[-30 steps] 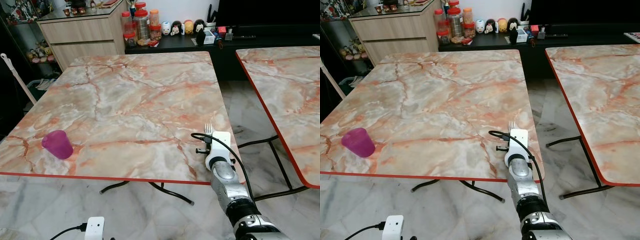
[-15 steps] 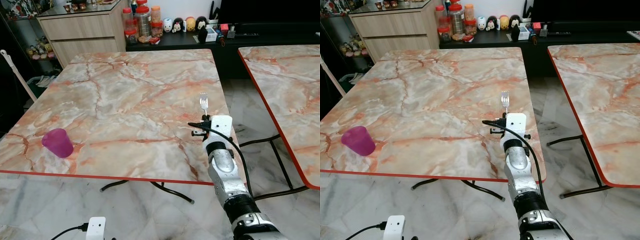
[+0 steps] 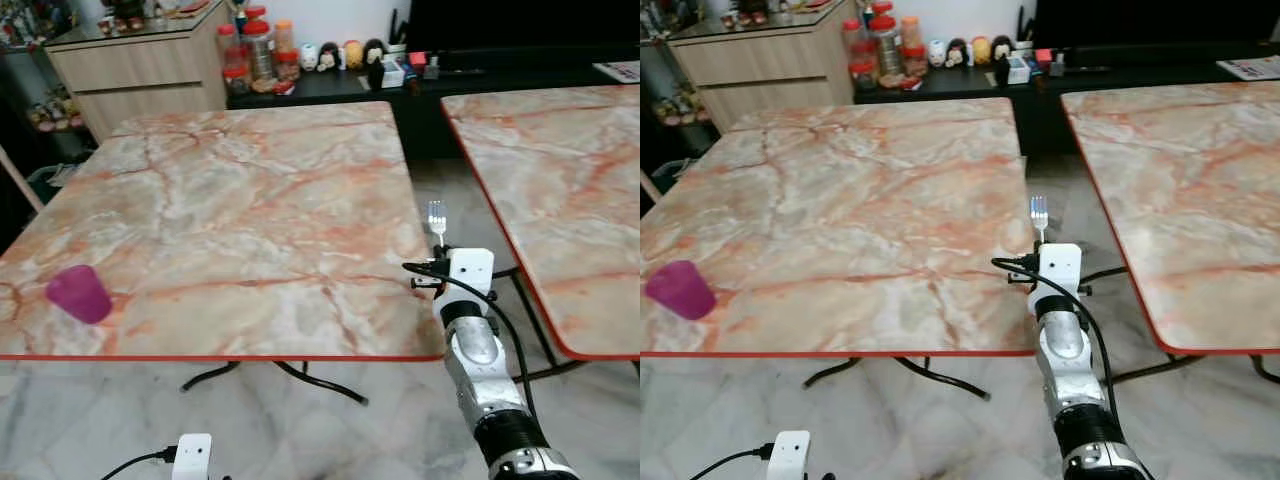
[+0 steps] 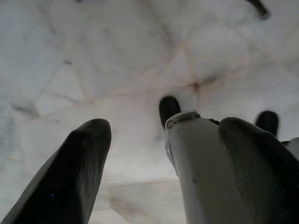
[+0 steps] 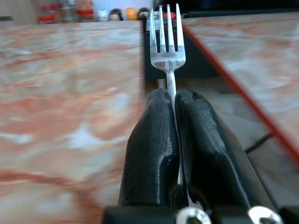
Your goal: Setting the table
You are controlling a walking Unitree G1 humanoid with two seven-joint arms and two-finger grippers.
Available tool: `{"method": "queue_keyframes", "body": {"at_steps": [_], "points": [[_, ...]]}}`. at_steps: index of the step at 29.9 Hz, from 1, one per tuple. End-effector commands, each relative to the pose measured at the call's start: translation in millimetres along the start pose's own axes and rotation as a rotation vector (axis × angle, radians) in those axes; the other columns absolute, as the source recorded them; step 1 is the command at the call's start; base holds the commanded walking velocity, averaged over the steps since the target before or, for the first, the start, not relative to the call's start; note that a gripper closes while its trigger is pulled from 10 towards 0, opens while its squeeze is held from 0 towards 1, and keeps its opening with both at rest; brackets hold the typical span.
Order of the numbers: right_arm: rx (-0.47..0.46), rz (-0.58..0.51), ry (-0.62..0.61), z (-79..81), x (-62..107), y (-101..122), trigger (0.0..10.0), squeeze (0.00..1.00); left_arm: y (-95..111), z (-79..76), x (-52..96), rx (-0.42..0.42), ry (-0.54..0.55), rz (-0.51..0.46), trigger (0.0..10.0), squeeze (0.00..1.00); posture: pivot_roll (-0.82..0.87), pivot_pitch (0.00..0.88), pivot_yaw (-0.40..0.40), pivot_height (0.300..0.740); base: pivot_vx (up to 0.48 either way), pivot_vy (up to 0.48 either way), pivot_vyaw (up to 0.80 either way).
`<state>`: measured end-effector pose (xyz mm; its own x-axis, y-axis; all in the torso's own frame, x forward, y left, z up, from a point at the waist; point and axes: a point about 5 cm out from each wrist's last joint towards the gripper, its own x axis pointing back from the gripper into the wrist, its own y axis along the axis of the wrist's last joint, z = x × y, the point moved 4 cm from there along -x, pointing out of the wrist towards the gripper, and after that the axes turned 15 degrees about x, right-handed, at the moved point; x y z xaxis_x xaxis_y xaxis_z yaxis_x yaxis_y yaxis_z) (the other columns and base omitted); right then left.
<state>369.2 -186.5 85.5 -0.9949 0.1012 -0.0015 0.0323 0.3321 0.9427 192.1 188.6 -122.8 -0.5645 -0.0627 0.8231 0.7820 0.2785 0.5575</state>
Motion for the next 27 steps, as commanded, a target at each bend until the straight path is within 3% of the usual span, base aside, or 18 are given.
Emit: {"method": "queue_keyframes", "body": {"at_steps": [1, 4, 22, 25, 27], "points": [[-0.019, -0.042, 0.011, 7.3, -2.0, 12, 10.0, 0.0, 1, 8.6, 0.7, -0.01, 0.023, -0.003, 10.0, 0.0, 0.01, 0.035, 0.077, 0.74, 0.0, -0.382, 0.0], [-0.019, -0.039, 0.012, 7.7, -2.2, 12, 10.0, 0.0, 2, 9.2, 0.7, -0.005, 0.026, -0.01, 10.0, 0.0, 0.01, 0.035, 0.078, 0.74, 0.0, -0.382, 0.0], [-0.024, 0.067, 0.018, 9.7, 5.2, -18, 10.0, 0.0, 1, 10.1, 0.8, 0.004, 0.03, -0.006, 10.0, 0.0, 0.01, 0.036, 0.078, 0.74, 0.0, 0.0, 0.0], [-0.048, 0.215, 0.02, 12.0, 19.1, -55, 10.0, 0.0, 1, 9.8, 0.8, 0.005, 0.029, -0.005, 10.0, 0.0, 0.02, 0.035, 0.076, 0.74, 0.0, 0.0, 0.0], [-0.05, 0.235, 0.024, 13.0, 21.8, -60, 10.0, 0.0, 1, 9.9, 0.8, 0.006, 0.029, -0.005, 10.0, 0.0, 0.02, 0.034, 0.076, 0.74, 0.0, 0.0, 0.0]]}}
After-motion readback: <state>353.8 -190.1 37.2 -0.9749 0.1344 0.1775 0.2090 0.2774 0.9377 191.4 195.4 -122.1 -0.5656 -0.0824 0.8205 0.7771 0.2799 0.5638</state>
